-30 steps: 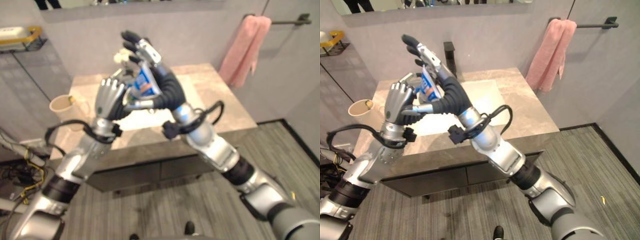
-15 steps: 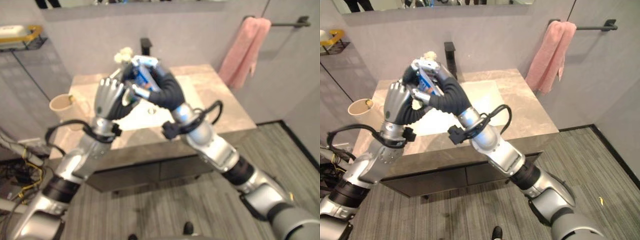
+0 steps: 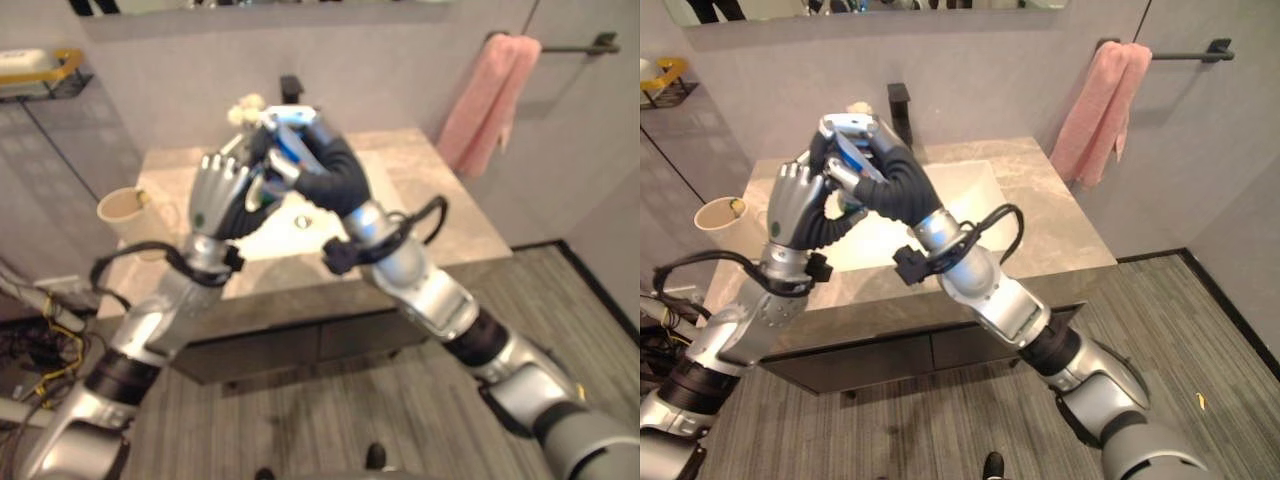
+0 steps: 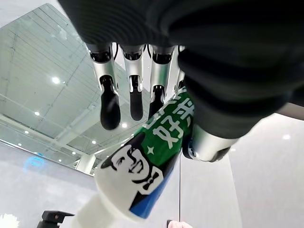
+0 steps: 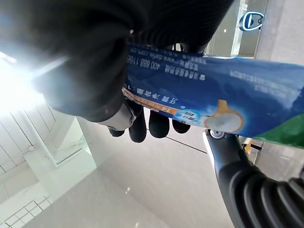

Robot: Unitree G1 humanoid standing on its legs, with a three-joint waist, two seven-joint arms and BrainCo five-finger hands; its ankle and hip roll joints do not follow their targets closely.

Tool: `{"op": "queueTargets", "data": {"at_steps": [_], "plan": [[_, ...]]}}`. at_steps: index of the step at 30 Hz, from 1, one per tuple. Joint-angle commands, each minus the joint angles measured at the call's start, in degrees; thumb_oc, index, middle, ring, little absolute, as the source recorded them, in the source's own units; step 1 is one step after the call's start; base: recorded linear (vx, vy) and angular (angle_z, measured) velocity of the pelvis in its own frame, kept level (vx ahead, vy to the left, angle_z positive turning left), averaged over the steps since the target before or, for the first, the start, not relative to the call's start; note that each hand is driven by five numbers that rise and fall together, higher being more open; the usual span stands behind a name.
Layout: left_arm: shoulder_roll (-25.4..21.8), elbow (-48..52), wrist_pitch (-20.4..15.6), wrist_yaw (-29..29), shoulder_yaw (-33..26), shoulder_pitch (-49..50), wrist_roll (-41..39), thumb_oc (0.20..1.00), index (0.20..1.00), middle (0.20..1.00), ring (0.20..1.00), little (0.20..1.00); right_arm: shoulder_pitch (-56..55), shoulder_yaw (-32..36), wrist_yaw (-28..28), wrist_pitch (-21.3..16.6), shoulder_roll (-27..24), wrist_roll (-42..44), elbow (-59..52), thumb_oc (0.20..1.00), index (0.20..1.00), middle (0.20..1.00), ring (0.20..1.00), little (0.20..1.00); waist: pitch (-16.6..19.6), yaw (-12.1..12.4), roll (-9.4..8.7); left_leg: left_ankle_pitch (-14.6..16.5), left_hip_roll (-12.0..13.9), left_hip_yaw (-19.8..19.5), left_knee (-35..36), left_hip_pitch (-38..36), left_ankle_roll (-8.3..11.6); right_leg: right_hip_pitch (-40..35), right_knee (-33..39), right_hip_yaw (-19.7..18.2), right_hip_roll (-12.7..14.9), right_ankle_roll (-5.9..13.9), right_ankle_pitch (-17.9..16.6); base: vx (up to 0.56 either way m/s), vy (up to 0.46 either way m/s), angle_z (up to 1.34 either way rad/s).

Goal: Put brush and paste in cup on sink, flatten towel.

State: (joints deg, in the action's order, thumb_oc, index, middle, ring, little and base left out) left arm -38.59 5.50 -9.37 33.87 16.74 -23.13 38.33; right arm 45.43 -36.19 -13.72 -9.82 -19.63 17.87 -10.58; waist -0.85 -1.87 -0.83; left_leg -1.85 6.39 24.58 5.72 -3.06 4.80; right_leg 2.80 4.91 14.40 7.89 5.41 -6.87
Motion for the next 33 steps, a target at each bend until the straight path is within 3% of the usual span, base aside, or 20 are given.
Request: {"op": "queueTargets", "data": {"at_steps": [1, 16, 33], "plan": [[-3.5, 0.0, 1.83, 4.11, -4.05, -8.23, 0.79, 1.0, 1.0, 1.0, 1.0, 1.0, 5.66, 3.69, -2.17, -4.96, 3.31, -2.1, -4.39, 0.2, 0.2, 0.2, 0.2, 0.2, 0.77, -0.1, -2.13, 4.95, -0.04, -3.57, -0.72, -2.6, -2.36, -2.15, 0.09, -0.25, 3.35, 3.48, 0.77, 0.0, 0.0, 0.0], [-5.75, 0.88, 2.69, 7.55, -5.96, -7.89, 1.06, 1.0, 1.0, 1.0, 1.0, 1.0, 7.67, 3.41, -6.6, -7.36, 9.62, -3.36, -1.37, 0.2, 0.2, 0.2, 0.2, 0.2, 0.09, 1.92, -1.41, 5.18, -1.26, -6.53, -0.72, -2.07, -2.97, -4.05, 0.09, 1.97, 4.57, 3.44, 1.19, 0.01, 0.013, 0.07], [-11.8, 4.92, 2.09, 11.2, -17.45, 1.7, 0.26, 1.0, 1.0, 1.0, 1.0, 1.0, 11.2, 4.22, -8.99, -9.36, 11.57, -5.71, 0.36, 0.2, 0.2, 0.2, 0.2, 0.2, -0.66, 6.26, -0.91, 4.19, -2.79, -13.15, -0.72, 0.38, -3.15, -7.02, 0.09, 8.6, 6.1, 3.32, 1.95, 0.02, 0.007, 0.27]]}}
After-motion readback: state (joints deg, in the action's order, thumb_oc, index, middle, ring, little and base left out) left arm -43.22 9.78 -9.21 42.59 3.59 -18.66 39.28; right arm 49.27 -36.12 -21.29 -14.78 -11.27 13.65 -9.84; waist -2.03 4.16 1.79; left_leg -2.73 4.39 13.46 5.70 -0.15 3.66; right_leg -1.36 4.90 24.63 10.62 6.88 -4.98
